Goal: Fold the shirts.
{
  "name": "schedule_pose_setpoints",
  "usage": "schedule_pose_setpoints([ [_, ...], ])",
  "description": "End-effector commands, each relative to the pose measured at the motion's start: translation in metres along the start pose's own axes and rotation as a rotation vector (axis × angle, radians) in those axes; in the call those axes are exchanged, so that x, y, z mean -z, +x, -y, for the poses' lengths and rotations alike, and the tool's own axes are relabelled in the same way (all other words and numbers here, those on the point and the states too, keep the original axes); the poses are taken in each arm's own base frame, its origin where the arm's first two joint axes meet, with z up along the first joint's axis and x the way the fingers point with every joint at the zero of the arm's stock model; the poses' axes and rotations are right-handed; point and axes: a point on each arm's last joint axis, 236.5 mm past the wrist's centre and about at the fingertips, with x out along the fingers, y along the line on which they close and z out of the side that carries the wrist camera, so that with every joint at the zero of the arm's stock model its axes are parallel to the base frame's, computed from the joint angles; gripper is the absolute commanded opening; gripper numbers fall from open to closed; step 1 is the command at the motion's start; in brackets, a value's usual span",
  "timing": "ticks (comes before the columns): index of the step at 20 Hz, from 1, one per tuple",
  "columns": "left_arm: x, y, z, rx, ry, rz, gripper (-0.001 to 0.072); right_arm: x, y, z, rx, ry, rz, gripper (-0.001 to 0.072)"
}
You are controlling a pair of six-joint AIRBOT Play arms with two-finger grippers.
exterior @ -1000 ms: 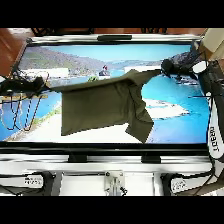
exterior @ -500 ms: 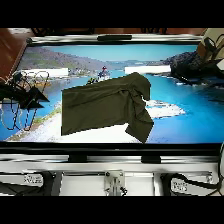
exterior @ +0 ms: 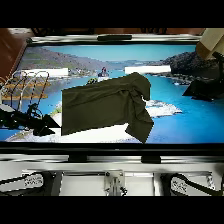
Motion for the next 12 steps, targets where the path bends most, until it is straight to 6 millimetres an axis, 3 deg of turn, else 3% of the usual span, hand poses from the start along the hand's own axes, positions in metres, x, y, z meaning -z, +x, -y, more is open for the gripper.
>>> schedule_pose_setpoints([
  [1,0.002,0.018,-0.010,-0.004,0.008,0.035,0.0518,0.006,-0.002,-0.007,-0.030,0.001,-0.021,0.0524],
  [3,-0.005,0.022,-0.008,-0.022,0.025,0.062,0.0518,0.006,-0.002,-0.006,-0.029,0.012,-0.021,0.0524],
  [6,-0.017,0.033,0.011,-0.004,0.055,0.111,0.0488,0.012,0.006,0.000,-0.011,0.045,-0.045,0.0525],
  [8,-0.017,0.041,0.020,-0.013,0.071,0.115,0.0236,0.038,0.030,0.006,-0.001,0.076,-0.144,0.0528],
  [10,-0.013,0.046,0.025,-0.017,0.093,0.097,0.0078,0.073,0.066,-0.004,-0.030,0.085,-0.266,0.0587],
  [12,-0.009,0.045,0.026,-0.014,0.098,0.082,0.0034,0.109,0.104,-0.022,-0.043,0.053,-0.369,0.0587],
])
